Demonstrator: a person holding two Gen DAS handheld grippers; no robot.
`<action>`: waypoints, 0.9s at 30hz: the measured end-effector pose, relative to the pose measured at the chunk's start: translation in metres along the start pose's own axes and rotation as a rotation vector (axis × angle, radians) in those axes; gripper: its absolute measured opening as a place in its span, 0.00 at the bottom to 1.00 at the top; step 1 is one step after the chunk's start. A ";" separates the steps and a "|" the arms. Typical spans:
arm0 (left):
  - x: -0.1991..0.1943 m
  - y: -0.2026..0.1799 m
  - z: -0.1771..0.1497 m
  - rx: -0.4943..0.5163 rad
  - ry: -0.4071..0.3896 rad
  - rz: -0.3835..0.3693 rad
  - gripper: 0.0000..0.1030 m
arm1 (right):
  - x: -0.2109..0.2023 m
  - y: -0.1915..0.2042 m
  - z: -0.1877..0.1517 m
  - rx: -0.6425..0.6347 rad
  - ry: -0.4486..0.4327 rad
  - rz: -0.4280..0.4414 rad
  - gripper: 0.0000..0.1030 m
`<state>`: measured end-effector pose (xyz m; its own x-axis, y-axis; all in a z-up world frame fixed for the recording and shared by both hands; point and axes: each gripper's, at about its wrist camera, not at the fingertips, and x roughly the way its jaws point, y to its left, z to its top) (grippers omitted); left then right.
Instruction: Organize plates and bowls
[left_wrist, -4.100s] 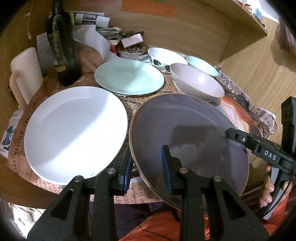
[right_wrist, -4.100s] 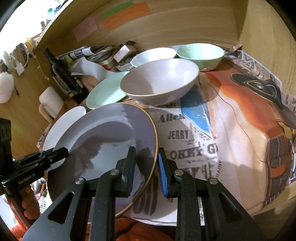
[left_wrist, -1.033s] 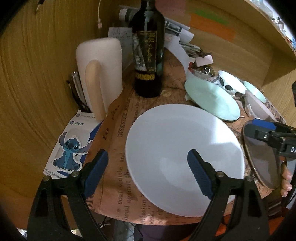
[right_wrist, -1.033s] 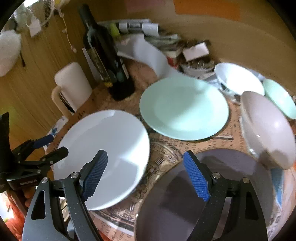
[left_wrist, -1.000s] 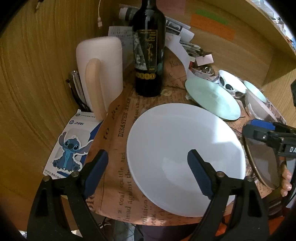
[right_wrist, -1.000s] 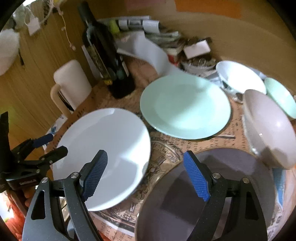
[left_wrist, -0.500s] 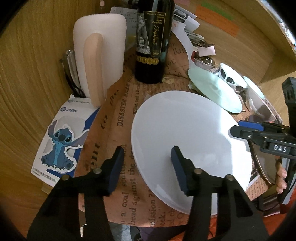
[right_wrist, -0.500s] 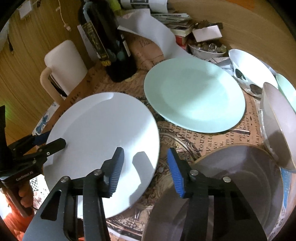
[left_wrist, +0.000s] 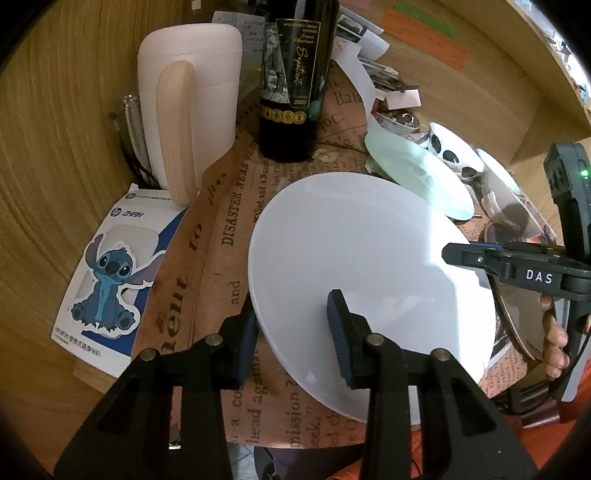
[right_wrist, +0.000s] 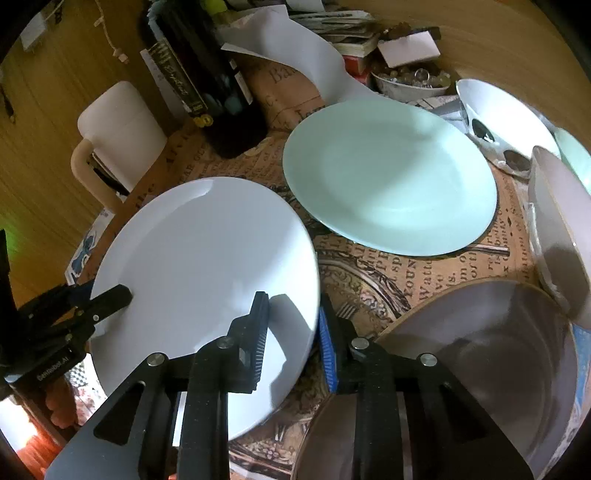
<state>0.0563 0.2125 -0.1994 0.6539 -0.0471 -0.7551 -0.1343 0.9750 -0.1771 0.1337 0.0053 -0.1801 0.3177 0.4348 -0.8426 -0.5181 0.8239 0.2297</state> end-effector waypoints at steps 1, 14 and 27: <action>0.000 0.000 0.000 -0.003 0.003 0.002 0.36 | -0.001 0.001 -0.001 -0.004 -0.006 -0.004 0.23; -0.011 -0.005 0.006 -0.027 -0.030 0.022 0.36 | -0.020 -0.005 -0.004 0.012 -0.069 0.025 0.23; -0.032 -0.028 0.018 -0.002 -0.091 -0.002 0.36 | -0.062 -0.020 -0.004 0.034 -0.170 0.030 0.23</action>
<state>0.0523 0.1911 -0.1590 0.7190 -0.0287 -0.6945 -0.1347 0.9745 -0.1797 0.1213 -0.0396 -0.1348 0.4333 0.5123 -0.7415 -0.5035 0.8200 0.2723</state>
